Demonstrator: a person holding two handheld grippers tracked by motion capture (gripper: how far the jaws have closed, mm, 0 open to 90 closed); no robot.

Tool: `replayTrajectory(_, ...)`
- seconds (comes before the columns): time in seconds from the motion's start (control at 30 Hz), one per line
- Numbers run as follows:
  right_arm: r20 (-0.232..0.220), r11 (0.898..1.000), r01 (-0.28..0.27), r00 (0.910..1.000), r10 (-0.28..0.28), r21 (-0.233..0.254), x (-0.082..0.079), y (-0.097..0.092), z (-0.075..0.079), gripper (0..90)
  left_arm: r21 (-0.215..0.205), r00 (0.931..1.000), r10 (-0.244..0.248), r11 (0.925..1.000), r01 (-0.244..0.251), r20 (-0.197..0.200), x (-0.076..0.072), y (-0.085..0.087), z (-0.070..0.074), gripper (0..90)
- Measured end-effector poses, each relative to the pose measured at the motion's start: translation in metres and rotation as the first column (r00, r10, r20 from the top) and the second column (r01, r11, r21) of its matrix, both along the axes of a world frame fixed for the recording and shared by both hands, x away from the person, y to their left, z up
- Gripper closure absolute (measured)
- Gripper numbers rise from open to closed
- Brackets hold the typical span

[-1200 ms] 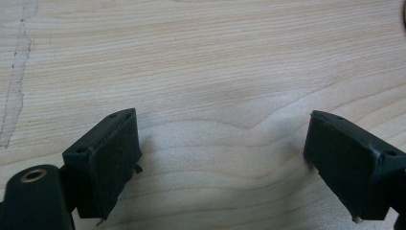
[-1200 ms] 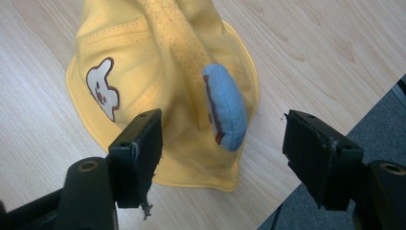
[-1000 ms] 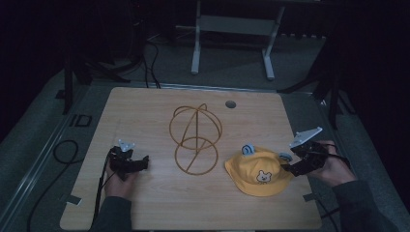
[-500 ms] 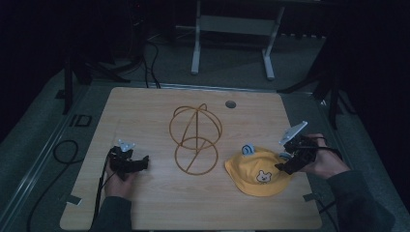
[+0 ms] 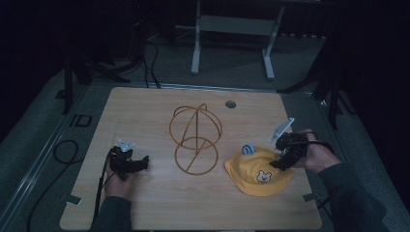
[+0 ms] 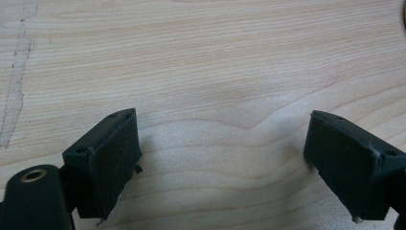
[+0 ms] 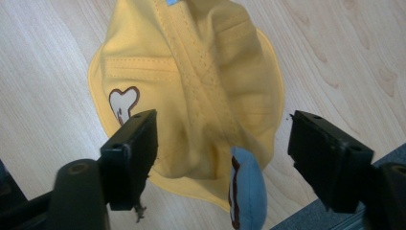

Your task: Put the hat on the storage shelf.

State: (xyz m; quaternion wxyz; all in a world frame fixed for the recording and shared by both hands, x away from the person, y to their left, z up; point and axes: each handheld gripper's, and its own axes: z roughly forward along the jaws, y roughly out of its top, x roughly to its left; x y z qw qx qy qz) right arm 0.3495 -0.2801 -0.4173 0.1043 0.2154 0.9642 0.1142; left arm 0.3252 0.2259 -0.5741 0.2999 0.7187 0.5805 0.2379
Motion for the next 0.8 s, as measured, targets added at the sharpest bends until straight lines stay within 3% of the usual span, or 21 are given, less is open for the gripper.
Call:
replayTrajectory(0.57, -0.109, 0.996, -0.066, 0.9922, 0.06, -0.052, 0.01, 0.019, -0.007, 48.5, 0.0, 1.0, 0.002, 1.0, -0.002, 0.002, 0.0, 0.0, 0.0, 12.1)
replayTrajectory(0.8, -0.126, 0.994, -0.088, 0.989, 0.079, -0.071, 0.013, 0.026, -0.007, 54.8, -0.001, 1.0, 0.003, 1.0, -0.003, 0.003, 0.0, 0.0, 0.0, 12.1)
